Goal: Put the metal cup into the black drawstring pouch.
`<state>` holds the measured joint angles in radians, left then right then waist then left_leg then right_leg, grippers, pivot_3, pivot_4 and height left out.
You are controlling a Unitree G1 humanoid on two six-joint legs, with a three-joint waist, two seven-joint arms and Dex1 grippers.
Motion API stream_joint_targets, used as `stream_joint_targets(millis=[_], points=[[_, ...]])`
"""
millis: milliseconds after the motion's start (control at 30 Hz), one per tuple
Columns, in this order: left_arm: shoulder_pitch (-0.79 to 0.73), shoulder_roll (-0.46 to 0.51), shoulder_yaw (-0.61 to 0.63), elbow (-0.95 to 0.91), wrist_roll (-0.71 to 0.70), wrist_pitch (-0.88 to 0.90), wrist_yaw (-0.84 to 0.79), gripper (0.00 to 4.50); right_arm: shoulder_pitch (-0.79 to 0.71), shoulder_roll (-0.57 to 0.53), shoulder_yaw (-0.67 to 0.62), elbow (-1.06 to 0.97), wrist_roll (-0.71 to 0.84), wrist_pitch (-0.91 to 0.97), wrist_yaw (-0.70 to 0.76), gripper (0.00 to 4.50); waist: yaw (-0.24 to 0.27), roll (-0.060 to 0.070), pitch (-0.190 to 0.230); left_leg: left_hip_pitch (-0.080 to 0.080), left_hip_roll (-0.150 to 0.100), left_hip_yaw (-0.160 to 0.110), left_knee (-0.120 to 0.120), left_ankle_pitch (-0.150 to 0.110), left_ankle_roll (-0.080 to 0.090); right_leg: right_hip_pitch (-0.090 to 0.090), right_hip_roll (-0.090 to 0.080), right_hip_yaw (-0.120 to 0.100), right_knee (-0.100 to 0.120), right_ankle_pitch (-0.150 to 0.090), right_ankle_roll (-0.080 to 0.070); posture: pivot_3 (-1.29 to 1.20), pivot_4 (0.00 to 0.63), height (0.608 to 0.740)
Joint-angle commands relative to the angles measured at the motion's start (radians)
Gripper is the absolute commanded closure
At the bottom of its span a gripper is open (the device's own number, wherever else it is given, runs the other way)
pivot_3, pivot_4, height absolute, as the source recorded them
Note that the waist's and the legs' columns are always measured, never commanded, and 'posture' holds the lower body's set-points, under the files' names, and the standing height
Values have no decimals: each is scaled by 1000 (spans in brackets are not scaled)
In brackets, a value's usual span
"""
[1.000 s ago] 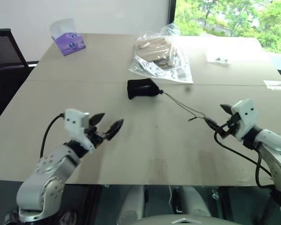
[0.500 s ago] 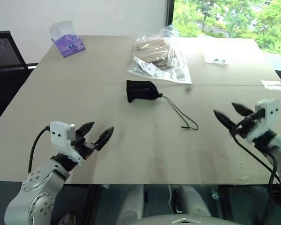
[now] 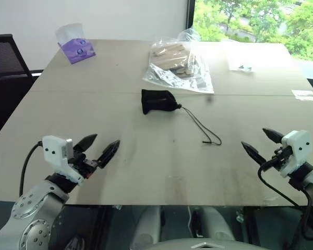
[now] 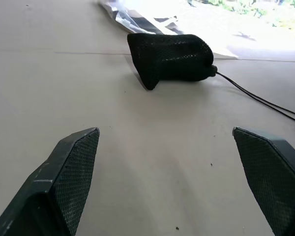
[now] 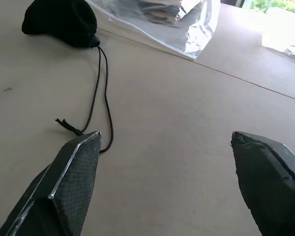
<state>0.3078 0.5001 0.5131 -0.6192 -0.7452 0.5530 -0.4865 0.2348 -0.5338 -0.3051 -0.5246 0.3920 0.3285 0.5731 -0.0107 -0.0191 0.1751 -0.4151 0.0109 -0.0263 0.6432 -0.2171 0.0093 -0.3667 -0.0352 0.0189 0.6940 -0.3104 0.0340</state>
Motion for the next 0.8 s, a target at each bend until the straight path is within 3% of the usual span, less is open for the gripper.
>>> stream_joint_targets(millis=[33,400,633,800], points=[[15,4,34,-50,-35,-8,13,0,16,14,-11,-34,-26,-46,-25,193,0,0,0,0,0,0,0,0,0,0,0,0,0,0,0,0,150,740],[0,149,56,-120,-124,134,69,0,115,-106,-85,-124,25,120,19,193,4,0,0,0,0,0,0,0,0,0,0,0,0,0,0,0,150,740],[-112,138,-11,-107,-176,169,129,0,111,-66,-83,-125,45,166,-26,193,4,0,0,0,0,0,0,0,0,1,0,0,-1,0,0,0,150,740],[-63,130,-3,-96,-169,144,89,0,137,-41,-95,-157,43,142,-38,193,0,0,0,0,0,0,-1,0,0,0,0,0,-1,0,0,0,150,740]])
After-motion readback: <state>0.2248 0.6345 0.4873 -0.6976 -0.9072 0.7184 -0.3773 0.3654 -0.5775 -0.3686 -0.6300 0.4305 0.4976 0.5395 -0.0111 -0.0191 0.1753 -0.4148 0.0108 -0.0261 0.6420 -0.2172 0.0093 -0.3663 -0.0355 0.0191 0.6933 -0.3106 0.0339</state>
